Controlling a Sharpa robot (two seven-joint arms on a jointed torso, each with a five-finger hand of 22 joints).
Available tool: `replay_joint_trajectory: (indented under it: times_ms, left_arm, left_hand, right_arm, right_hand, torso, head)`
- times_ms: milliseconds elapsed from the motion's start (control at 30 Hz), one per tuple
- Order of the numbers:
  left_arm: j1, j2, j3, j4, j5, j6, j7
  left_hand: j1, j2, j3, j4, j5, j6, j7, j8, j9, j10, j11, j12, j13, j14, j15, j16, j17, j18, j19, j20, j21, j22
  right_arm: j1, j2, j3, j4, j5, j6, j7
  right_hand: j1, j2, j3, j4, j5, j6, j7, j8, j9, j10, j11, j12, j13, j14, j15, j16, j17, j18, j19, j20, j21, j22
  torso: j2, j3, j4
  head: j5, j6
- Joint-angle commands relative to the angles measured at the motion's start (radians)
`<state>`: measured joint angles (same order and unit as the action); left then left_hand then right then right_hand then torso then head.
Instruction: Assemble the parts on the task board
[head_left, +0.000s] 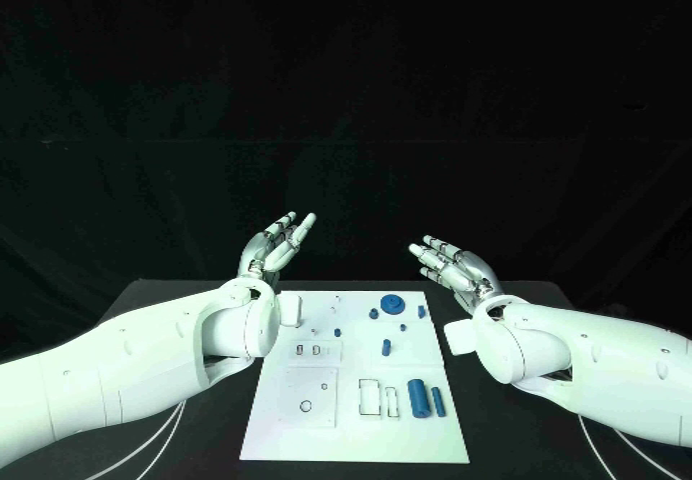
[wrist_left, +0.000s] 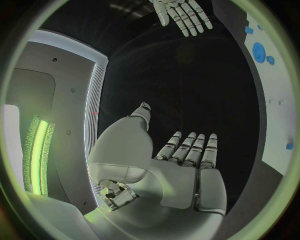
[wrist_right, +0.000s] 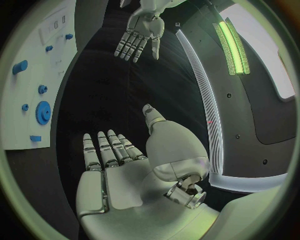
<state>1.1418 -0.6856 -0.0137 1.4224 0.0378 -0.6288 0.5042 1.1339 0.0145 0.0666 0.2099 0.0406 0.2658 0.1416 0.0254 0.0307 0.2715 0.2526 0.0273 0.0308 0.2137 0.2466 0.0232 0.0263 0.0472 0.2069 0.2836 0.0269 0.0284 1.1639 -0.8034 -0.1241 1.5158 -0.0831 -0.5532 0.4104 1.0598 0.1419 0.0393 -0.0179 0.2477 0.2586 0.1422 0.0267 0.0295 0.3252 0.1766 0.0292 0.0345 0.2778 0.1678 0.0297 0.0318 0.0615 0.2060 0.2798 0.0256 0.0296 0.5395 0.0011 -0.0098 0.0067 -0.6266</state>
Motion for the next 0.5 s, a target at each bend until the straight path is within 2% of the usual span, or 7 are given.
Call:
replay_joint_trajectory:
  times_ms: [33, 133, 167, 267, 300, 433, 500]
  left_arm:
    - [0.001, 0.002, 0.0, -0.001, 0.008, 0.067, 0.02]
    - [0.001, 0.002, 0.0, -0.001, 0.008, 0.067, 0.02]
    - [0.001, -0.05, 0.0, 0.023, 0.009, 0.083, 0.025]
    - [0.001, -0.063, 0.0, 0.033, 0.007, 0.093, 0.024]
    - [0.001, -0.067, 0.0, 0.036, 0.005, 0.096, 0.023]
    - [0.001, -0.084, 0.0, 0.049, -0.01, 0.109, 0.027]
    - [0.002, -0.093, 0.0, 0.057, -0.014, 0.109, 0.037]
  left_hand:
    - [0.043, 0.001, 0.004, 0.013, 0.008, 0.02, 0.15, 0.008, 0.003, 0.016, 0.009, 0.005, 0.002, 0.005, 0.015, 0.005, 0.003, 0.009, 0.008, 0.015, 0.005, 0.003]
    - [0.046, 0.001, 0.005, 0.012, 0.008, 0.024, 0.15, 0.009, 0.004, 0.02, 0.01, 0.006, 0.003, 0.008, 0.015, 0.006, 0.003, 0.009, 0.008, 0.015, 0.005, 0.003]
    - [0.048, 0.001, 0.006, 0.011, 0.008, 0.027, 0.151, 0.009, 0.004, 0.023, 0.01, 0.007, 0.003, 0.009, 0.016, 0.006, 0.003, 0.009, 0.009, 0.015, 0.005, 0.003]
    - [0.057, -0.001, 0.008, 0.007, 0.008, 0.041, 0.152, 0.012, 0.006, 0.038, 0.012, 0.009, 0.005, 0.019, 0.017, 0.007, 0.004, 0.009, 0.01, 0.015, 0.006, 0.003]
    - [0.06, -0.002, 0.008, 0.006, 0.008, 0.046, 0.152, 0.013, 0.007, 0.044, 0.013, 0.01, 0.006, 0.023, 0.017, 0.008, 0.005, 0.009, 0.01, 0.015, 0.007, 0.004]
    - [0.091, -0.007, 0.014, -0.011, 0.006, 0.119, 0.151, 0.029, 0.015, 0.136, 0.018, 0.026, 0.015, 0.101, 0.012, 0.022, 0.014, 0.011, 0.037, 0.014, 0.015, 0.009]
    - [0.111, -0.007, 0.018, -0.023, 0.009, 0.197, 0.152, 0.048, 0.025, 0.244, 0.012, 0.05, 0.026, 0.234, 0.0, 0.055, 0.031, 0.015, 0.113, 0.013, 0.037, 0.022]
  right_arm:
    - [0.012, -0.002, -0.009, -0.007, -0.077, 0.141, -0.067]
    - [0.015, -0.003, -0.012, -0.008, -0.081, 0.15, -0.071]
    - [0.021, -0.007, -0.012, -0.031, -0.232, 0.105, -0.047]
    - [0.025, -0.009, -0.012, -0.036, -0.282, 0.087, -0.043]
    - [0.025, -0.009, -0.012, -0.038, -0.293, 0.084, -0.043]
    - [0.03, -0.014, -0.012, -0.044, -0.365, 0.067, -0.047]
    - [0.034, -0.016, -0.012, -0.045, -0.402, 0.061, -0.051]
  right_hand:
    - [0.096, 0.004, 0.002, -0.035, 0.001, 0.079, 0.09, 0.013, 0.008, 0.12, 0.03, 0.017, 0.009, 0.165, 0.025, 0.023, 0.013, 0.029, 0.077, 0.014, 0.025, 0.011]
    - [0.151, -0.004, 0.011, -0.068, -0.007, 0.182, 0.094, 0.027, 0.017, 0.251, 0.044, 0.031, 0.017, 0.302, 0.034, 0.04, 0.021, 0.04, 0.141, 0.013, 0.041, 0.017]
    - [0.174, -0.008, 0.015, -0.081, -0.01, 0.227, 0.089, 0.033, 0.02, 0.314, 0.047, 0.038, 0.02, 0.363, 0.035, 0.047, 0.024, 0.053, 0.199, 0.012, 0.055, 0.024]
    - [0.223, -0.014, 0.026, -0.109, -0.023, 0.349, 0.072, 0.043, 0.026, 0.48, 0.052, 0.05, 0.027, 0.54, 0.032, 0.065, 0.032, 0.089, 0.331, 0.012, 0.089, 0.036]
    - [0.23, -0.015, 0.028, -0.113, -0.026, 0.37, 0.071, 0.044, 0.027, 0.508, 0.052, 0.052, 0.028, 0.56, 0.031, 0.067, 0.032, 0.093, 0.351, 0.012, 0.094, 0.037]
    - [0.264, -0.022, 0.045, -0.136, -0.035, 0.523, 0.077, 0.058, 0.035, 0.599, 0.025, 0.06, 0.029, 0.655, 0.009, 0.08, 0.034, 0.12, 0.514, 0.011, 0.139, 0.05]
    - [0.274, -0.025, 0.057, -0.145, -0.037, 0.594, 0.077, 0.061, 0.037, 0.634, 0.013, 0.061, 0.028, 0.696, -0.003, 0.082, 0.035, 0.124, 0.55, 0.006, 0.148, 0.049]
  torso:
    - [0.0, 0.0002, -0.0002]
    - [0.0, 0.0002, -0.0002]
    - [0.001, -0.0002, -0.0098]
    - [0.005, 0.0009, -0.0102]
    - [0.006, 0.0012, -0.0108]
    - [0.012, 0.0023, -0.0116]
    - [0.018, 0.0033, -0.0108]
  head:
    - [0.0, 0.0]
    - [0.0, 0.0]
    - [0.009, -0.012]
    - [0.007, -0.013]
    - [0.007, -0.013]
    - [0.007, -0.016]
    - [0.007, -0.014]
